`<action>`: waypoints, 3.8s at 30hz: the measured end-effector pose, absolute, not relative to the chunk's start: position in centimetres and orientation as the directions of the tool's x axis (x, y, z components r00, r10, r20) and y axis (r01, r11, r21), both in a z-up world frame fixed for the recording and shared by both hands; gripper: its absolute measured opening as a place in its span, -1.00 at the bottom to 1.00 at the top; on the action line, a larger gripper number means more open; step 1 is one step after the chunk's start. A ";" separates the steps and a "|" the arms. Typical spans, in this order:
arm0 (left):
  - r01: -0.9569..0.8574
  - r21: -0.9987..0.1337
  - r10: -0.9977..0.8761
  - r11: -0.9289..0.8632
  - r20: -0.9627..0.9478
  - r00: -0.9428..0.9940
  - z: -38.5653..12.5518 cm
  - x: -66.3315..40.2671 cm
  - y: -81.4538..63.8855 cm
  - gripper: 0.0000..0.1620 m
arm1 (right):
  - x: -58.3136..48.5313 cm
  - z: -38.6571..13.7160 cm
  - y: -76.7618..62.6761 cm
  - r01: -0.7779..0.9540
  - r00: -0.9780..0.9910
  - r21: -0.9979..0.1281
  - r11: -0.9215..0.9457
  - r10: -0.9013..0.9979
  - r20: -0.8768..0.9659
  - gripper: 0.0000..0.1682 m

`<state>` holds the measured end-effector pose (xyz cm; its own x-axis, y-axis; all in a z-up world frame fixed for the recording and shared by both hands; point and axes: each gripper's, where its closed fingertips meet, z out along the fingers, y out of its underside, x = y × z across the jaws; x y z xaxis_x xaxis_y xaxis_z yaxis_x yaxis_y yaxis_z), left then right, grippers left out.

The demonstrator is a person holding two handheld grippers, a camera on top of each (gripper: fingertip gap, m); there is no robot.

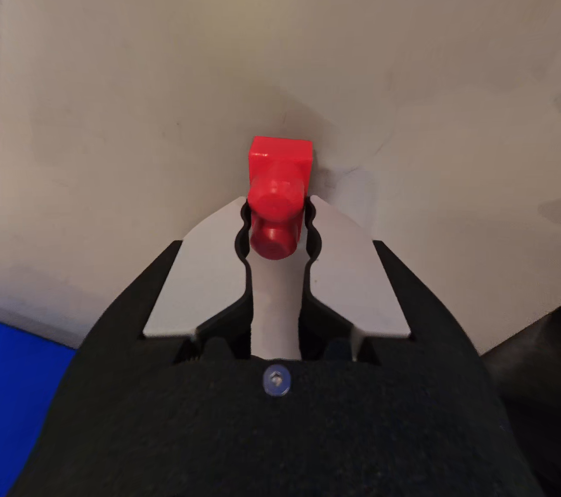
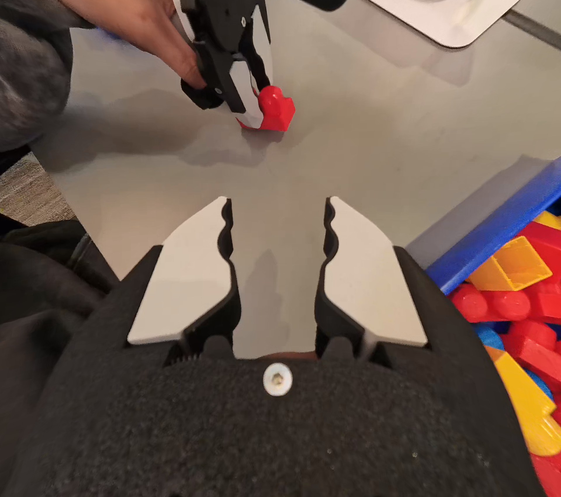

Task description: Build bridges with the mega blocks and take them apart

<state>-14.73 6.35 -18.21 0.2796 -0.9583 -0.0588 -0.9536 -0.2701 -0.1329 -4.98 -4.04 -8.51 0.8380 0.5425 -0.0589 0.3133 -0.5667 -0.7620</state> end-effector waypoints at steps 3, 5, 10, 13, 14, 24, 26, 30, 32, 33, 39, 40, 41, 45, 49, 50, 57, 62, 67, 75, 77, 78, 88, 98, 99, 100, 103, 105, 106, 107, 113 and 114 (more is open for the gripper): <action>-0.956 -0.121 -0.960 -0.266 -0.053 0.274 -18.6 -14.7 6.1 -0.59 | -5.3 -9.0 -3.9 0.318 0.832 -0.754 -0.575 0.551 -0.070 -0.31; -0.956 -0.128 -0.960 -0.264 -0.062 0.274 -18.5 -14.7 6.1 -0.58 | -5.5 -9.3 -3.8 0.322 0.831 -0.750 -0.577 0.552 -0.069 -0.31; -0.905 -0.299 -0.932 -0.302 -0.108 0.347 -15.9 -15.5 6.5 -0.48 | -5.6 -10.4 -3.6 0.313 0.841 -0.736 -0.600 0.535 -0.078 -0.31; -0.776 -0.556 -0.900 -0.299 -0.105 0.422 -13.2 -16.6 5.3 -0.39 | -6.4 -11.3 -3.1 0.266 0.859 -0.743 -0.614 0.501 -0.107 -0.30; -0.706 -0.644 -0.888 -0.295 -0.087 0.451 -12.5 -17.1 4.5 -0.40 | -6.9 -11.7 -2.8 0.249 0.862 -0.749 -0.614 0.493 -0.117 -0.29; -0.400 -0.847 -0.851 -0.351 0.110 0.514 -14.9 -21.9 -5.5 -0.48 | -12.4 -16.6 2.9 0.148 0.939 -0.783 -0.604 0.334 -0.080 0.01; -0.420 -0.853 -0.862 -0.309 0.065 0.503 -14.7 -21.8 -5.8 -0.48 | -13.1 -16.7 4.4 0.146 0.946 -0.783 -0.605 0.316 -0.067 0.02; -0.464 -0.843 -0.889 -0.271 0.034 0.457 -15.2 -21.4 -6.6 -0.47 | -14.6 -17.8 6.8 0.153 0.948 -0.767 -0.623 0.311 -0.064 0.03; -0.482 -0.833 -0.895 -0.270 0.034 0.444 -15.5 -21.3 -6.9 -0.47 | -15.1 -18.9 7.4 0.175 0.947 -0.722 -0.669 0.315 -0.063 -0.06; -0.489 -0.831 -0.899 -0.264 0.029 0.436 -15.5 -21.2 -7.1 -0.47 | -15.2 -18.9 7.7 0.192 0.944 -0.720 -0.667 0.327 -0.052 -0.15; -0.502 -0.835 -0.911 -0.225 -0.002 0.413 -15.2 -20.9 -7.3 -0.47 | -13.3 -14.2 6.1 0.210 0.943 -0.792 -0.573 0.332 0.009 -0.15; -0.505 -0.832 -0.911 -0.228 -0.001 0.412 -15.3 -20.9 -7.3 -0.47 | -12.4 -12.5 5.6 0.198 0.946 -0.813 -0.547 0.323 0.013 -0.15; -0.508 -0.830 -0.911 -0.231 0.001 0.412 -15.4 -20.9 -7.3 -0.47 | -11.3 -10.7 4.9 0.188 0.949 -0.836 -0.516 0.315 0.019 -0.15; -0.530 -0.813 -0.909 -0.243 -0.001 0.417 -16.1 -21.0 -7.2 -0.47 | -3.3 -3.9 2.1 0.166 0.976 -0.894 -0.416 0.197 0.089 -0.15; -0.545 -0.802 -0.908 -0.244 -0.008 0.418 -16.5 -21.0 -7.2 -0.47 | 8.2 -1.7 -0.4 0.044 0.998 -0.900 -0.434 -0.013 0.055 -0.15; -0.548 -0.800 -0.908 -0.243 -0.011 0.418 -16.6 -20.9 -7.2 -0.47 | 11.1 -2.4 -1.0 0.005 0.996 -0.886 -0.463 -0.072 0.043 -0.15; -0.589 -0.772 -0.911 -0.239 -0.032 0.412 -17.7 -20.8 -7.3 -0.47 | 20.6 -10.2 -2.4 -0.127 0.971 -0.717 -0.686 -0.232 0.051 -0.15; -0.587 -0.773 -0.909 -0.241 -0.032 0.415 -17.8 -21.0 -7.1 -0.47 | 21.6 -13.3 -2.2 -0.172 0.965 -0.627 -0.760 -0.256 0.046 -0.15; -0.587 -0.770 -0.908 -0.251 -0.024 0.419 -17.8 -21.2 -7.0 -0.47 | 23.0 -13.6 -1.8 -0.187 0.953 -0.642 -0.743 -0.296 0.064 -0.14; -0.599 -0.766 -0.912 -0.233 -0.041 0.408 -17.9 -21.1 -7.2 -0.47 | 23.9 -6.1 -3.9 -0.102 0.919 -0.779 -0.618 -0.358 0.164 -0.15; -0.600 -0.766 -0.911 -0.232 -0.046 0.410 -17.9 -21.1 -7.1 -0.47 | 21.7 -3.5 -4.5 -0.077 0.945 -0.826 -0.559 -0.305 0.118 -0.16; -0.598 -0.767 -0.910 -0.231 -0.048 0.413 -17.9 -21.1 -7.1 -0.47 | 20.2 -2.3 -4.6 -0.058 0.961 -0.849 -0.526 -0.259 0.095 -0.19; -0.444 -0.862 -0.844 -0.244 -0.038 0.536 -14.4 -22.7 -5.6 -0.47 | -6.1 -8.2 -7.9 -0.043 0.872 -0.950 -0.309 0.452 -0.187 -0.25; -0.198 -0.961 -0.680 -0.192 -0.015 0.733 -10.4 -27.4 -3.7 -0.42 | -7.9 -10.6 -11.1 0.108 0.915 -0.977 -0.182 0.403 0.026 -0.28; -0.198 -0.962 -0.669 -0.188 -0.022 0.743 -10.5 -27.5 -3.5 -0.42 | -7.5 -10.7 -11.0 0.100 0.924 -0.977 -0.187 0.382 0.021 -0.29; -0.202 -0.960 -0.662 -0.192 -0.025 0.749 -10.8 -27.6 -3.3 -0.42 | -7.3 -10.8 -11.0 0.088 0.928 -0.977 -0.194 0.371 0.010 -0.29; -0.226 -0.947 -0.667 -0.227 -0.017 0.745 -11.9 -27.3 -3.3 -0.42 | -7.1 -11.0 -10.9 0.046 0.928 -0.975 -0.215 0.372 -0.038 -0.29; -0.243 -0.940 -0.677 -0.240 -0.017 0.735 -12.4 -27.0 -3.5 -0.41 | -6.9 -11.0 -10.8 0.030 0.928 -0.976 -0.216 0.368 -0.053 -0.29; -0.250 -0.939 -0.683 -0.238 -0.021 0.730 -12.5 -26.9 -3.6 -0.41 | -6.9 -11.0 -10.8 0.027 0.928 -0.976 -0.216 0.367 -0.055 -0.30; -0.258 -0.938 -0.696 -0.233 -0.024 0.717 -12.6 -26.6 -3.8 -0.41 | -6.8 -11.0 -10.8 0.027 0.929 -0.976 -0.216 0.365 -0.055 -0.30; -0.298 -0.924 -0.729 -0.237 -0.034 0.684 -13.5 -25.6 -4.3 -0.41 | -6.8 -11.6 -10.6 0.046 0.931 -0.971 -0.235 0.363 -0.044 -0.31; -0.306 -0.921 -0.733 -0.243 -0.033 0.680 -13.7 -25.5 -4.4 -0.40 | -6.8 -11.8 -10.5 0.050 0.931 -0.969 -0.241 0.362 -0.042 -0.31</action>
<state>-25.55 -4.35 -13.71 0.6796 -0.7328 -0.0325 -0.3058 -0.2428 -0.9206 -6.82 -10.53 -11.76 0.9311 0.3624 -0.0418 0.0504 -0.2412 -0.9692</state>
